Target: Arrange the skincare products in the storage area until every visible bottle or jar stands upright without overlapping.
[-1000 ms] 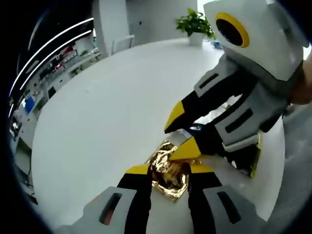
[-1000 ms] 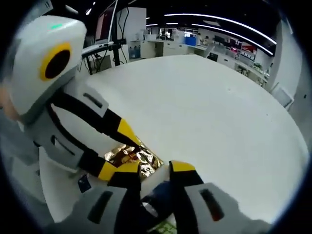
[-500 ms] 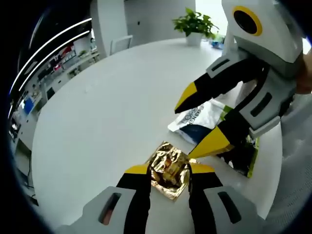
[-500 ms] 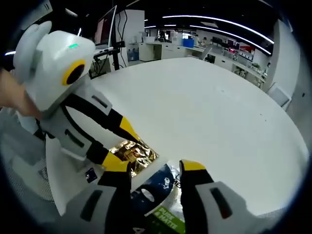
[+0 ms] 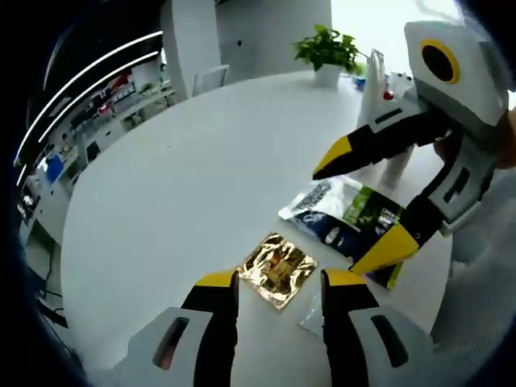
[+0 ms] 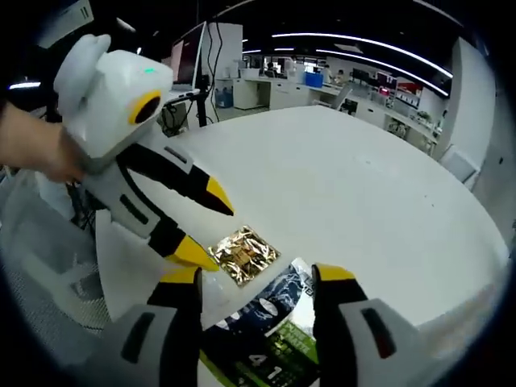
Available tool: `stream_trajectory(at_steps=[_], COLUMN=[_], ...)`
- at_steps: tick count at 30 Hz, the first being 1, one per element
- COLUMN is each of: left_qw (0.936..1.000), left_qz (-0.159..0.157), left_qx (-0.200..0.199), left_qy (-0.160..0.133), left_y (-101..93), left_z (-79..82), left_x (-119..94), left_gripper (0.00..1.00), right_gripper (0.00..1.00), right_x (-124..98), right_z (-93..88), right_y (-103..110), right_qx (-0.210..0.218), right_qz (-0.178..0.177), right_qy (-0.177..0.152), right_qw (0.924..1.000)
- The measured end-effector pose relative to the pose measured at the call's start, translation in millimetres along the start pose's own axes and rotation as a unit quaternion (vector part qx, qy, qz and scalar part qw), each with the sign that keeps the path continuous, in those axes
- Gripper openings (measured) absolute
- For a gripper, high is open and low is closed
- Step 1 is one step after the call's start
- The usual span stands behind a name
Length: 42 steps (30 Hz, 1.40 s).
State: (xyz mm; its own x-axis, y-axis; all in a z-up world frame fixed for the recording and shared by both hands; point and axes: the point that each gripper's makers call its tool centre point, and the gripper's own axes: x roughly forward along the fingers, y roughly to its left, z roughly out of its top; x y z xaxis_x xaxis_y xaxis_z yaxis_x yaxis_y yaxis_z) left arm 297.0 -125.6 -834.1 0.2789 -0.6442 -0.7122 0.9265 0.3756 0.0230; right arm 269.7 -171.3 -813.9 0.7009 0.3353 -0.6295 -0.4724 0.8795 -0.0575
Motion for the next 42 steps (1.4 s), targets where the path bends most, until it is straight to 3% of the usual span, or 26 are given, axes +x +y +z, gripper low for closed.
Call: stream_trajectory(at_steps=[6, 10, 17, 23, 29, 39, 42], left_qw=[0.9998, 0.9994, 0.9981, 0.9945, 0.9907, 0.9843, 0.9851], left_qz=[0.007, 0.009, 0.002, -0.012, -0.014, -0.015, -0.008], left_qx=[-0.016, -0.028, -0.059, -0.101, -0.13, -0.167, -0.165], left_qy=[-0.011, -0.017, -0.021, -0.025, -0.036, -0.056, -0.046], left_y=[-10.9, -21.3, -40.6, -59.0, -70.1, -81.5, -86.0], left_z=[0.6, -1.7, -12.2, -22.3, -25.9, -26.5, -37.0], left_x=[-22, -36, -56, -72, -85, -100, -101], left_gripper=[0.46, 0.51, 0.61, 0.72, 0.76, 0.83, 0.86], right_gripper=[0.66, 0.8, 0.87, 0.91, 0.96, 1.0, 0.99], right_x=[-27, -43, -80, -115, -147, -183, -184], right_z=[1.7, 3.4, -1.1, -13.8, -39.9, -71.4, -77.6], right_y=[16, 26, 36, 24, 0, -32, -33], right_qx=[-0.001, -0.008, 0.019, 0.054, 0.095, 0.199, 0.215], right_qz=[0.001, 0.002, 0.0, -0.029, -0.068, -0.13, -0.134], right_qy=[-0.018, -0.035, -0.068, -0.088, -0.089, -0.114, -0.117], right_qw=[0.9998, 0.9994, 0.9975, 0.9942, 0.9891, 0.9647, 0.9603])
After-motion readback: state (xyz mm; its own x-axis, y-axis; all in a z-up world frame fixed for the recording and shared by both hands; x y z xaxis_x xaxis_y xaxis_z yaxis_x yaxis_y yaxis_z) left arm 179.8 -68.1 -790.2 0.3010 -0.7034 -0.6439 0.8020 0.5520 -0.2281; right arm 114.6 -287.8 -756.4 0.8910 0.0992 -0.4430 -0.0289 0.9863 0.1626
